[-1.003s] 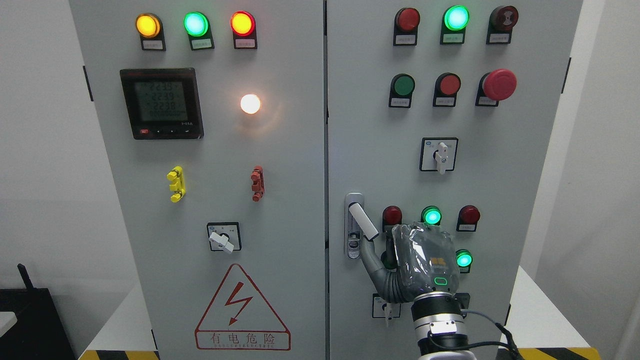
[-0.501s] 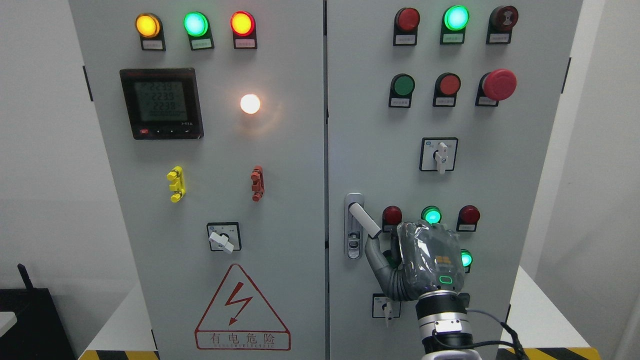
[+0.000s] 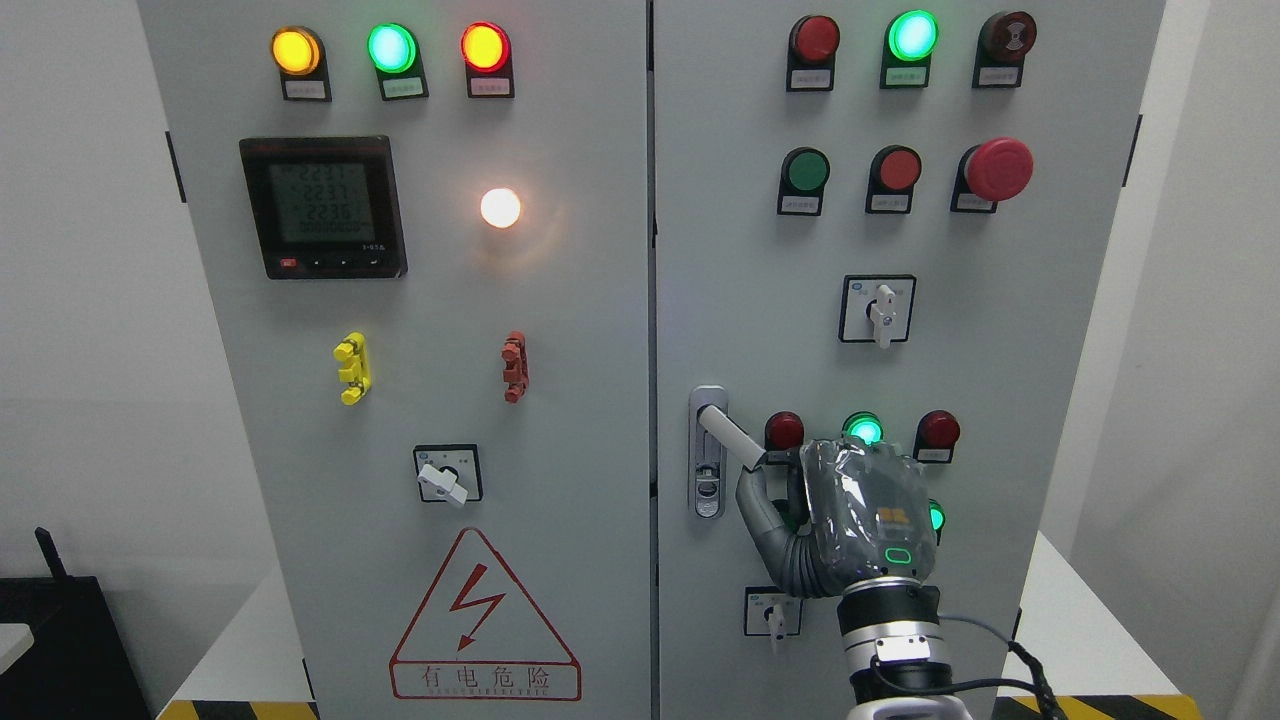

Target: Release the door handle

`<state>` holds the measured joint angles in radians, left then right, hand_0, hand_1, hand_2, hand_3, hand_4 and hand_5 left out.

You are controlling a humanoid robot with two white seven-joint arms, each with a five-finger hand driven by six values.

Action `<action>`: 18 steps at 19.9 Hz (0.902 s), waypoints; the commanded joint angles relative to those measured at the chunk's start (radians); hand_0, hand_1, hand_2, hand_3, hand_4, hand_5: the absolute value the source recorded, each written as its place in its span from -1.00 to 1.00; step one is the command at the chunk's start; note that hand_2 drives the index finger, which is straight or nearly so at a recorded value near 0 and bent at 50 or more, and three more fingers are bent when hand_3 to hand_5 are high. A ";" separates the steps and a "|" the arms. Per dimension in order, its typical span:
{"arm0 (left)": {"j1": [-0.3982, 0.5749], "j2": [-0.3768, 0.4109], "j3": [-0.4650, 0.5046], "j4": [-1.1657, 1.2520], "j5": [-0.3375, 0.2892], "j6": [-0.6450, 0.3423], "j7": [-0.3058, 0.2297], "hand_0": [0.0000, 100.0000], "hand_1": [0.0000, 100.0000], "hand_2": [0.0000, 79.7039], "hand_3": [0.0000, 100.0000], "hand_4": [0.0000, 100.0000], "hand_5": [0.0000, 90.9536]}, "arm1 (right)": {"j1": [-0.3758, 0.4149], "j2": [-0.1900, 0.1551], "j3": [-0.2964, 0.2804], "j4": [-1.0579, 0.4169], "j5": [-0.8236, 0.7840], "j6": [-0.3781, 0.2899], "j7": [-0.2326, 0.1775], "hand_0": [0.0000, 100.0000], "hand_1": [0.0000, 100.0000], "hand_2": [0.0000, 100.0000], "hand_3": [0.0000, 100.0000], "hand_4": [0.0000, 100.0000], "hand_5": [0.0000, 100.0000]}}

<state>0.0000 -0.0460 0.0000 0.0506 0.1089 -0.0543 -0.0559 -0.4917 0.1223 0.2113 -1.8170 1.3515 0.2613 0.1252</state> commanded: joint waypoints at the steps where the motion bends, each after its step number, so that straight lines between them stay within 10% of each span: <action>1: -0.026 0.000 0.017 0.000 0.000 0.001 0.001 -0.76 -0.22 -1.00 -1.00 -1.00 -1.00 | -0.013 -0.003 -0.004 -0.004 0.000 -0.001 0.001 0.26 -0.56 1.00 1.00 0.87 0.95; 18: -0.026 0.000 0.017 0.000 0.000 0.001 0.001 -0.76 -0.22 -1.00 -1.00 -1.00 -1.00 | -0.024 -0.004 -0.004 -0.004 0.000 -0.001 0.001 0.27 -0.55 1.00 1.00 0.87 0.96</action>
<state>0.0000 -0.0460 0.0000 0.0506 0.1089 -0.0543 -0.0559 -0.5123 0.1193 0.2078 -1.8201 1.3515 0.2608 0.1249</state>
